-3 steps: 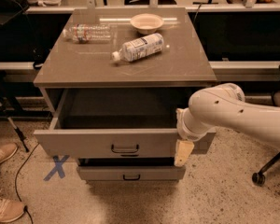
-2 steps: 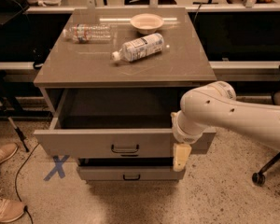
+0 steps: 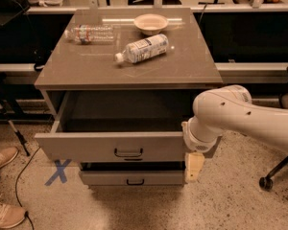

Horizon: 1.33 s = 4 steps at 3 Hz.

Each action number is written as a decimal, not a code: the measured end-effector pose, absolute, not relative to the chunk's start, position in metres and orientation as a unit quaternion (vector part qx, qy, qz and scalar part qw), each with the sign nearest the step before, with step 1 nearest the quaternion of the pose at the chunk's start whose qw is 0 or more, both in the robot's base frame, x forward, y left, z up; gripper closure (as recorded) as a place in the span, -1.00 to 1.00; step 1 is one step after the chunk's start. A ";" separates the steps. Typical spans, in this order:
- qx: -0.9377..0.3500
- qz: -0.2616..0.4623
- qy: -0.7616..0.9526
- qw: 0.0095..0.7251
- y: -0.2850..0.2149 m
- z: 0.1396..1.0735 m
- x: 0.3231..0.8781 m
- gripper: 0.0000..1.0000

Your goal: Open top drawer

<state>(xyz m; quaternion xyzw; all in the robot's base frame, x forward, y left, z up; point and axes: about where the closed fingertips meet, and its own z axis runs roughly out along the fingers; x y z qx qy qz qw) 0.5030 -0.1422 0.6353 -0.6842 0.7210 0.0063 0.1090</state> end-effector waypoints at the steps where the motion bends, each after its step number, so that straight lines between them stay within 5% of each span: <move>1: -0.680 0.019 0.727 0.091 -0.151 0.634 0.489 -0.67; 4: -0.673 0.030 0.734 0.082 -0.156 0.640 0.473 0.99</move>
Offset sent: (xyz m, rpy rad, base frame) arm -0.0482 -0.0218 -0.0116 0.0056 0.1395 -0.0510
